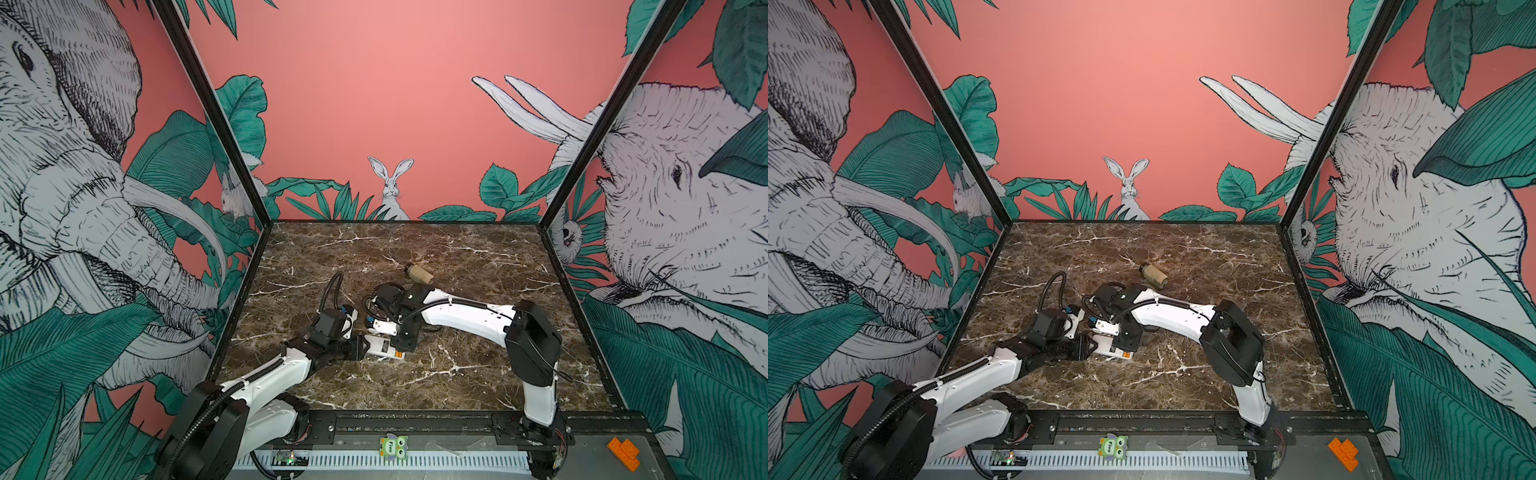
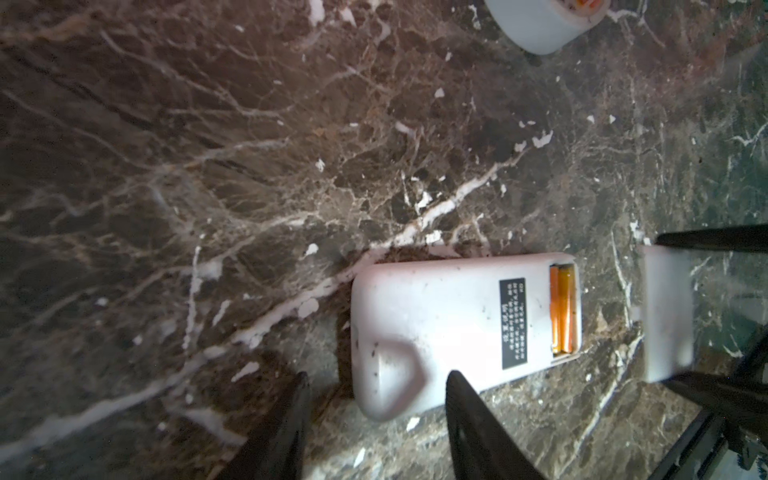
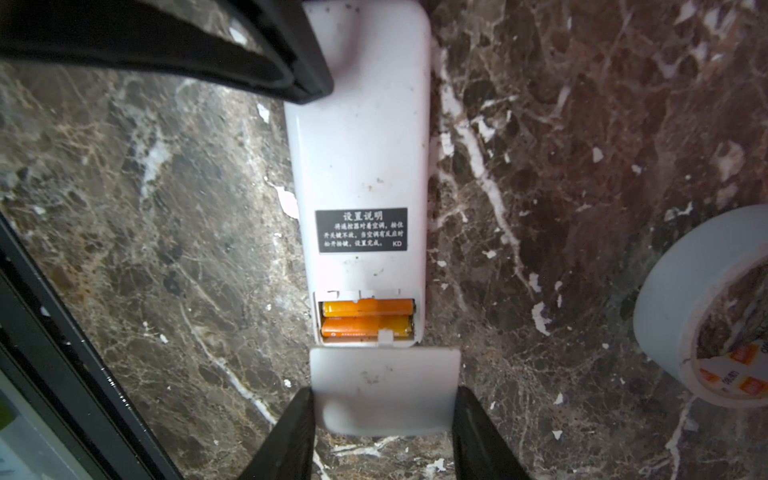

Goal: Load the batteries into the remote control
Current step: 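Slide the white cover over the batteries with the right gripper while left holds remote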

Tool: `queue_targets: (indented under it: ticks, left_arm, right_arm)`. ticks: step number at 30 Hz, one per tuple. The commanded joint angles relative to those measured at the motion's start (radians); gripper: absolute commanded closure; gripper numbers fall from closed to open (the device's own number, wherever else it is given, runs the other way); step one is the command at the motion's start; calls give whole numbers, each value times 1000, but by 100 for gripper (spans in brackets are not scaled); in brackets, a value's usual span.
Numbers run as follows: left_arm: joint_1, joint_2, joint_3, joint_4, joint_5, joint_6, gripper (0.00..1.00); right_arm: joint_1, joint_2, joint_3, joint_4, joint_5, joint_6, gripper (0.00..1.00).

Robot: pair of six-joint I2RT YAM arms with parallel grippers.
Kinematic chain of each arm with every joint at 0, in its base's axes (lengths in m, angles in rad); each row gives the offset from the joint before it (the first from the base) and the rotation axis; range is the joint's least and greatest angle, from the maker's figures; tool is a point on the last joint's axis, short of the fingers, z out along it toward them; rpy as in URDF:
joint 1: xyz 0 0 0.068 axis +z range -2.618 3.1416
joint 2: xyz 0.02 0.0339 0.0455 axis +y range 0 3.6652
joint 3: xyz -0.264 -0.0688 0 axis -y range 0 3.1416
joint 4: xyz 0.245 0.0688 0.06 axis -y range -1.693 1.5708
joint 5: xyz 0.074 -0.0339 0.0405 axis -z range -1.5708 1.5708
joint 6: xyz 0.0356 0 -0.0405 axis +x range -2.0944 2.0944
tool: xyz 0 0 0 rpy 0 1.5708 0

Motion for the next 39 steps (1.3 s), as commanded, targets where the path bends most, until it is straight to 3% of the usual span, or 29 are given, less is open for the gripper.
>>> queue_targets:
  ticks: [1,39]
  left_arm:
    - [3,-28,-22,-6,-13,-11,47]
    - [8,-47,-44,-3,-10,-30,49]
  right_arm:
    - [9,20,18,-44,0,16,60]
    - [22,95,26,-53,14,14,60]
